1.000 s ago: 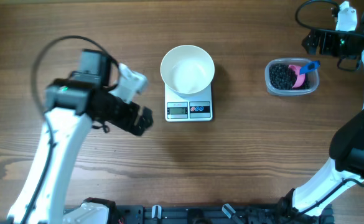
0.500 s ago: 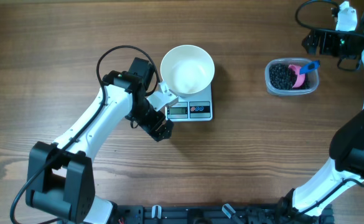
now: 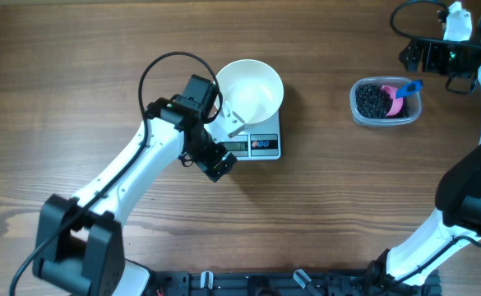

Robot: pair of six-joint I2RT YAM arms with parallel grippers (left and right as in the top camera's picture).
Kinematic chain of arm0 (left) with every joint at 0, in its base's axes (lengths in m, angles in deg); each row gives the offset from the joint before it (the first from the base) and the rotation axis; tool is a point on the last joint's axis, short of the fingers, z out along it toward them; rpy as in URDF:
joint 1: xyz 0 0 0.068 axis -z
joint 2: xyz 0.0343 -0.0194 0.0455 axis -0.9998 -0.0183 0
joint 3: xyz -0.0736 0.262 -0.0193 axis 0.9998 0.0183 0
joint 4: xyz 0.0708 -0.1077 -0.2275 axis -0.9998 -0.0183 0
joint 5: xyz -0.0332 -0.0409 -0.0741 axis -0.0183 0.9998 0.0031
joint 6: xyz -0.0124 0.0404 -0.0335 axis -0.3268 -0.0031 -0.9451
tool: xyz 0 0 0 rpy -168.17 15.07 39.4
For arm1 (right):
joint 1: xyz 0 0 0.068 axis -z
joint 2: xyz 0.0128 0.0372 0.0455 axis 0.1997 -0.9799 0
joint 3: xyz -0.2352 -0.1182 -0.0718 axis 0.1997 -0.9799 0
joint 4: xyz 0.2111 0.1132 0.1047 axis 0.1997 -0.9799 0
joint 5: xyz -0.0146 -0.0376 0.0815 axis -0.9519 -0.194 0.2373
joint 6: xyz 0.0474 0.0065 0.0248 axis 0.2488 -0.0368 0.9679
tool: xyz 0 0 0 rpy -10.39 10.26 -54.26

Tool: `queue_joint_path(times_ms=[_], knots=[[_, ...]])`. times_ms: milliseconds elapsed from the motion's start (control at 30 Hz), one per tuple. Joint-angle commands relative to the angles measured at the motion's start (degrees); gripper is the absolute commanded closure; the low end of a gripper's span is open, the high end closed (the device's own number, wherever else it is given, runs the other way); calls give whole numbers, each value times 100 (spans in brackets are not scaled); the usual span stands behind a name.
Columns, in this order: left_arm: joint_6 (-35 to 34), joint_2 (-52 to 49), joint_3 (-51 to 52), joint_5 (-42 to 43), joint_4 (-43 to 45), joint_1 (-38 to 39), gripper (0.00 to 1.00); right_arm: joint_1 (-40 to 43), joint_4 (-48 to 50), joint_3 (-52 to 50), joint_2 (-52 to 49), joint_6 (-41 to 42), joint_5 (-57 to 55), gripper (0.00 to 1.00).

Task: Scoop item into bowl and weigh 150g on scale
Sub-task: 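Move the left gripper to the front of the scale display, then lower the right gripper onto the blue scoop handle in the tub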

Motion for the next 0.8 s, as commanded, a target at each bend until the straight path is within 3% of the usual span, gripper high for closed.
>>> queue_joint_path(times_ms=[0,233,767], knots=[[-299,271,81,116,66,-4,0,-26,11,109,-96,-17,-15,0],[-960,271,776,232,920,278,0,-26,11,109,-96,-20,-13,0],[-986,271,793,216,1067,269,0,-26,11,109,-96,-20,-13,0]])
